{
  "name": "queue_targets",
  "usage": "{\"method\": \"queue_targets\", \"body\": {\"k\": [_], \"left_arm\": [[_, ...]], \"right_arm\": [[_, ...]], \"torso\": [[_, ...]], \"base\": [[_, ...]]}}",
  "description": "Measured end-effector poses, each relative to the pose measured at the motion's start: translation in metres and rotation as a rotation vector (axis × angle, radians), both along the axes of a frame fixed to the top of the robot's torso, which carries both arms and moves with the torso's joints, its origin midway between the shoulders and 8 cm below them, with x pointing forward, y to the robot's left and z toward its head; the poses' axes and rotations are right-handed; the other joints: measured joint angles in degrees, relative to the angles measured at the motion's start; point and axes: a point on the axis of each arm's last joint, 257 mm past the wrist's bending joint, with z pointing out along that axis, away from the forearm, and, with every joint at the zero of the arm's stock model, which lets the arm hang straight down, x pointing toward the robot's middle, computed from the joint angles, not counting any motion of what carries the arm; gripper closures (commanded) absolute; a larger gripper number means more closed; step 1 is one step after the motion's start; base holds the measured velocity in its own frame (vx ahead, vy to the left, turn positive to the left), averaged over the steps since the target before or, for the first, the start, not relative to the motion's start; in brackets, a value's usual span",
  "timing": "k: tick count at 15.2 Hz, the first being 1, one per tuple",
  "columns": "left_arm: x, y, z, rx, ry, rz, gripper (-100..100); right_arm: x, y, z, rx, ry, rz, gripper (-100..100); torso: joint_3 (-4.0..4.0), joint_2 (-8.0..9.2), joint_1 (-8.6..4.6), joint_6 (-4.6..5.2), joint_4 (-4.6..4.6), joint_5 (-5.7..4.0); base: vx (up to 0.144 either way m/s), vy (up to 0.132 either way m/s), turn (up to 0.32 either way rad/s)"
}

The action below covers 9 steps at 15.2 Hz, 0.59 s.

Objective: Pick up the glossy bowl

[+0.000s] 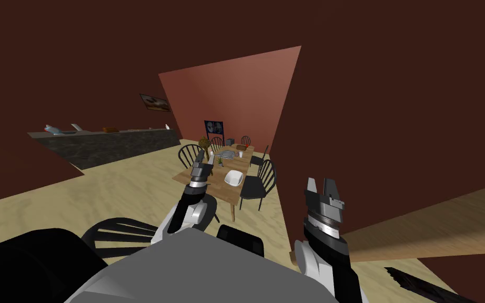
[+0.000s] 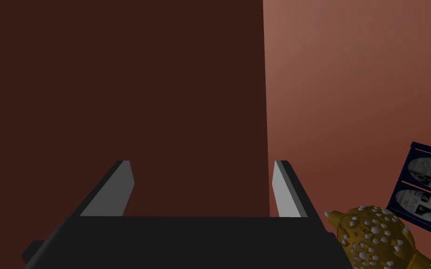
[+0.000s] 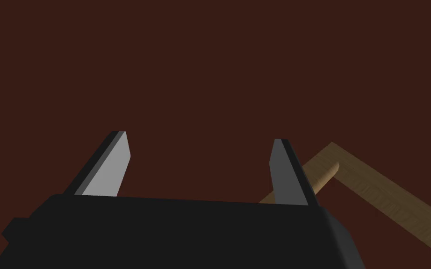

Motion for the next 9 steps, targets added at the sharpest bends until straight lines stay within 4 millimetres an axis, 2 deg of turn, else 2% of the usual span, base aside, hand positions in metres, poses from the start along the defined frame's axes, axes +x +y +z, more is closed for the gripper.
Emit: {"method": "queue_targets", "body": {"k": [4,9], "left_arm": [[0.005,-0.002,-0.009,0.046,0.043,-0.025,-100],[0.02,0.0,-0.032,0.087,0.144,-0.05,-100]], "right_arm": [[0.0,0.0,0.0,0.0,0.0,0.0,0],[0.0,0.0,0.0,0.0,0.0,0.0,0]], "torso": [[0.02,0.05,-0.06,0.01,0.01,-0.01],[0.05,0.09,-0.14,0.02,0.02,-0.03]], "base": [[-0.012,-0.022,-0.067],[-0.02,-0.035,-0.097]]}}
